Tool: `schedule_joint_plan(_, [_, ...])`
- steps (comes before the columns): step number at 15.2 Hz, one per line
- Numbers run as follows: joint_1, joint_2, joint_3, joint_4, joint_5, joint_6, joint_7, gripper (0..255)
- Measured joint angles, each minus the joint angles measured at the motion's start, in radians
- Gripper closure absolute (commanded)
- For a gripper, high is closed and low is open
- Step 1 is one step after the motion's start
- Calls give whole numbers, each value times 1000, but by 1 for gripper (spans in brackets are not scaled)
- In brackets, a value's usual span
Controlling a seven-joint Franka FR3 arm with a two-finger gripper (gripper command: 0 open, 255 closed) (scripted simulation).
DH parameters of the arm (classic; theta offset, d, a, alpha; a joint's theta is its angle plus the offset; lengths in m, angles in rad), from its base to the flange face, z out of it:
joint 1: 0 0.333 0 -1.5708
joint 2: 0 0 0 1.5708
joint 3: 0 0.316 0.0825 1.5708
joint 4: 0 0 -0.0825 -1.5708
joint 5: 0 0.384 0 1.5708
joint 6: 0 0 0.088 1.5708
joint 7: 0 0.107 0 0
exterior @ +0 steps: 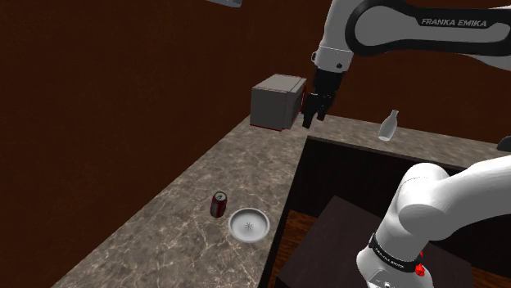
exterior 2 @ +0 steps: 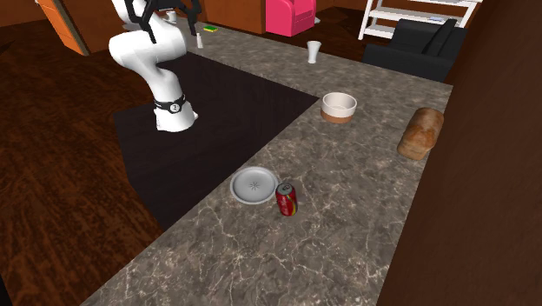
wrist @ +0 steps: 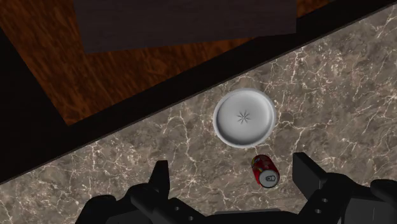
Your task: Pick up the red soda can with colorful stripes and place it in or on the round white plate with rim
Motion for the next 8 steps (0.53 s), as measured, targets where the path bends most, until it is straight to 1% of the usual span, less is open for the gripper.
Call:
schedule_joint_plan(2, [1, 9, 4, -7, 3, 16, 4, 0])
schedule_joint_plan(8, [12, 106, 32, -100, 28, 219, 29, 0])
